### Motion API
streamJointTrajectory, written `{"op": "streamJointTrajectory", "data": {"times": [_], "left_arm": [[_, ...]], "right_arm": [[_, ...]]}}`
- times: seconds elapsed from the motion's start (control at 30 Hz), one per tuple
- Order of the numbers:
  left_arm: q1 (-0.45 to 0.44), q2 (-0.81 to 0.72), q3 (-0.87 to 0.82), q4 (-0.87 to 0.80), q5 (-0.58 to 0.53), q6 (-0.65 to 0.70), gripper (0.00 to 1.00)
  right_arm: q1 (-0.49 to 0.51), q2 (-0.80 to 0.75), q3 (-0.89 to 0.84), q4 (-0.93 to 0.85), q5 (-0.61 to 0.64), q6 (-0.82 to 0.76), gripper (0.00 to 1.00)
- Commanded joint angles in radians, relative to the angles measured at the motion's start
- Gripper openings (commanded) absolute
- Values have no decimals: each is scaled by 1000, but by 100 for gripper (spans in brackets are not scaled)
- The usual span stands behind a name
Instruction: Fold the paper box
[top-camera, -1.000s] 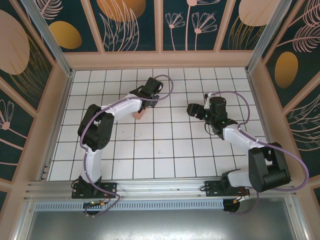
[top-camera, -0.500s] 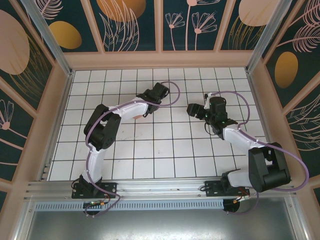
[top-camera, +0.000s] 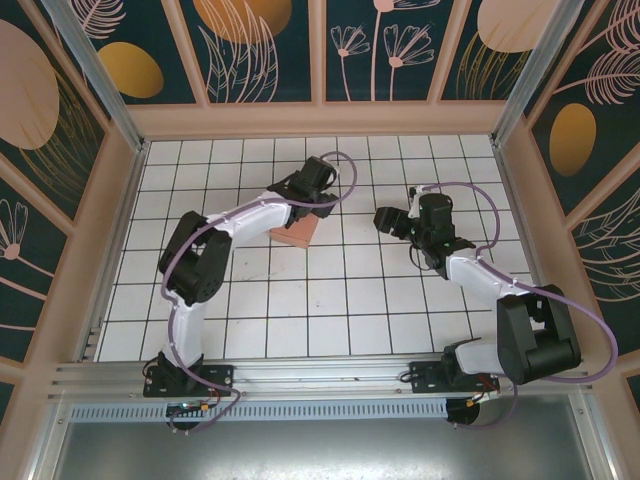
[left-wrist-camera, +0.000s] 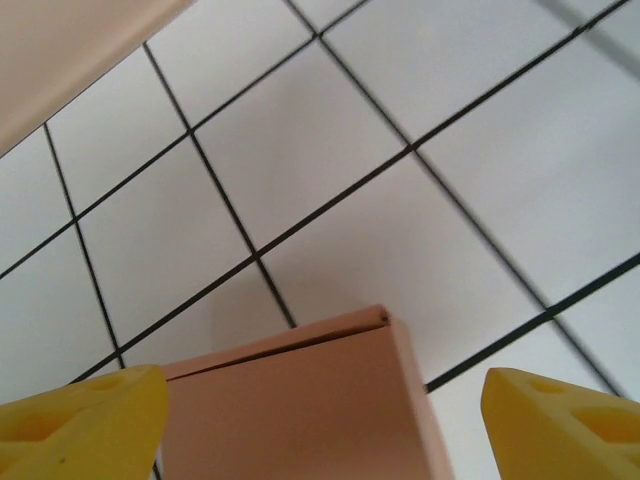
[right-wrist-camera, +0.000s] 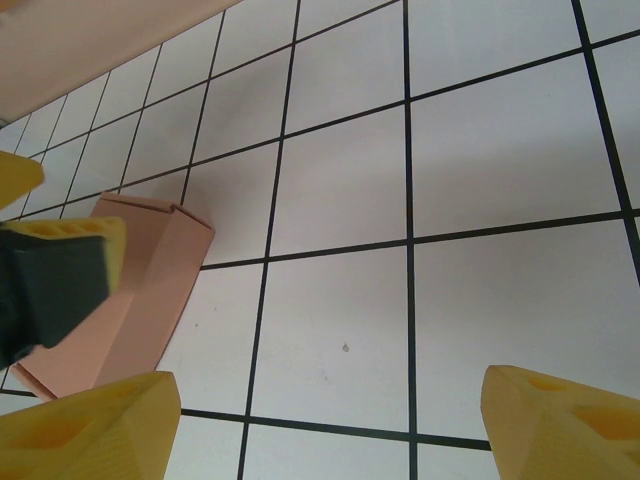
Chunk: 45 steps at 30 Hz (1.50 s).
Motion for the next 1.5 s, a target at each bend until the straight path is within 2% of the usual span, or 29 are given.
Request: {"op": "streamJointTrajectory", "data": {"times": [0.0, 0.1, 0.17, 0.33, 0.43, 0.53, 0.63, 0.67, 0.8, 0.93, 1.03, 1.17, 1.23, 1.47], "left_arm": [[67, -134, -74, 103, 167, -121, 84], [131, -237, -209, 209, 209, -170, 94], [169, -301, -288, 256, 182, -176, 99], [288, -487, -498, 360, 101, -164, 99], [362, -591, -633, 420, 29, -127, 99], [453, -669, -762, 509, 36, -104, 99], [521, -734, -922, 693, 53, -71, 99], [539, -748, -970, 761, 53, -70, 99], [604, -732, -1076, 910, 55, -96, 99], [676, -680, -1189, 1167, 177, -169, 99], [701, -637, -1185, 1178, 230, -179, 99], [703, -543, -1238, 1355, 260, -174, 99], [700, -544, -1221, 1310, 273, -155, 99], [684, -545, -1215, 1300, 237, -144, 99]], "right_arm": [[-18, -21, 24, 33, 18, -26, 79], [-33, -32, 22, 62, 62, -73, 80], [-47, -38, 19, 93, 109, -115, 80], [-135, -51, -61, 286, 217, -202, 83], [-195, -26, -154, 439, 355, -256, 92], [-258, 39, -225, 555, 383, -294, 98], [-286, 111, -350, 848, 411, -309, 99], [-295, 122, -369, 899, 414, -286, 99], [-308, 183, -409, 1033, 289, -319, 99], [-314, 224, -477, 1198, 264, -323, 99], [-327, 223, -495, 1224, 248, -312, 99], [-330, 226, -475, 1193, 206, -323, 99], [-331, 227, -448, 1143, 204, -328, 99], [-330, 226, -445, 1137, 204, -331, 99]]}}
